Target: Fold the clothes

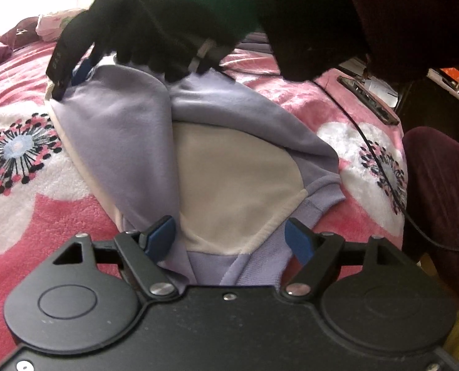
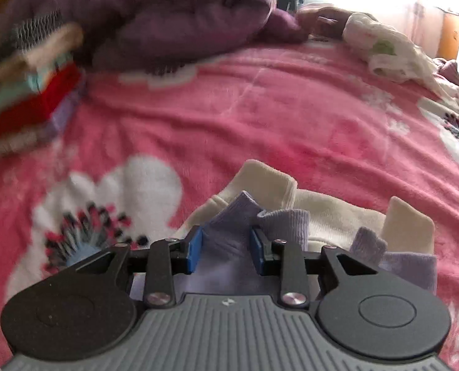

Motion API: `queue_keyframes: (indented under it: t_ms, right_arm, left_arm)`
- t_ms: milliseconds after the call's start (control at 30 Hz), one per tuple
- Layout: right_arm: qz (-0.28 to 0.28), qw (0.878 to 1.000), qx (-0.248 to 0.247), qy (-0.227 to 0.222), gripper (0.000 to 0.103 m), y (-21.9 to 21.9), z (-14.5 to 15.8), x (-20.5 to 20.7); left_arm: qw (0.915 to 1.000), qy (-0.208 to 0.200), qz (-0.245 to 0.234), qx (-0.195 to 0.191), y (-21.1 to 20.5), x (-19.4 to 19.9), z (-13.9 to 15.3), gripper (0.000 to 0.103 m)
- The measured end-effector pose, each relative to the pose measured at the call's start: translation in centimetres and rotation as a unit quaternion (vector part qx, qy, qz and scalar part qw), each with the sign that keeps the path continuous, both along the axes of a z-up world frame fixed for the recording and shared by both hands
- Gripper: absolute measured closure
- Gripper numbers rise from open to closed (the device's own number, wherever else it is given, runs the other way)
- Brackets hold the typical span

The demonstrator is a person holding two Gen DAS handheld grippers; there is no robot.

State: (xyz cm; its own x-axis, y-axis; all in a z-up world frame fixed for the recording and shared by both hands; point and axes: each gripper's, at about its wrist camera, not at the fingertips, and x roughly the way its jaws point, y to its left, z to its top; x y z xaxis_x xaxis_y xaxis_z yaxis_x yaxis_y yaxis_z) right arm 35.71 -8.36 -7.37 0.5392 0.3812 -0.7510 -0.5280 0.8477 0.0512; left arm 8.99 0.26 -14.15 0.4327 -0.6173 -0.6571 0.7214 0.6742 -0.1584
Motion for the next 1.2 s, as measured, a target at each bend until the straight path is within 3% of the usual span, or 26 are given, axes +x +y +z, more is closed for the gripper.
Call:
queue_keyframes:
  t_ms: [67,133,300,533,700,933,1100,1200]
  right_arm:
    - [0.008,1.000,-0.016,-0.014,0.069,0.3,1.3,-0.6]
    - [0.004,0.999,0.006,-0.043,0.069,-1.2,3.3,-2.2]
    - [-0.075,0.993,0.072,-0.059,0.068,-8.7,5.5,-6.5]
    - [-0.167,0.975,0.136,-0.052,0.068,-17.3,4.0,-15.8]
    - [-0.174,0.971,0.149,-0.067,0.067,-19.5,2.7,-22.2]
    - [-0.150,0.977,0.113,-0.098,0.067,-19.6,0.2,-28.9]
    - [-0.103,0.987,0.032,-0.120,0.067,-18.6,-1.6,-32.7]
    - [-0.075,0.988,-0.017,-0.133,0.066,-17.9,-2.7,-34.9]
  left_arm:
    - [1.0000,-0.001,-0.001,0.001,0.0,-0.1,0.1,0.025]
    - [1.0000,-0.003,-0.002,0.003,0.0,-0.2,0.1,0.025]
    - [0.9999,-0.007,0.001,0.007,-0.2,-0.3,-0.1,0.022]
    - [0.9993,-0.032,0.017,0.005,-0.2,-1.4,-0.2,0.022]
    - [0.9968,-0.059,0.054,0.000,1.0,-3.8,1.1,0.022]
    - [0.9881,-0.109,0.107,0.019,2.6,-7.2,2.0,0.022]
    - [0.9793,-0.145,0.108,0.091,2.4,-8.6,1.5,0.022]
    - [0.9645,-0.182,0.098,0.165,1.6,-9.4,0.6,0.022]
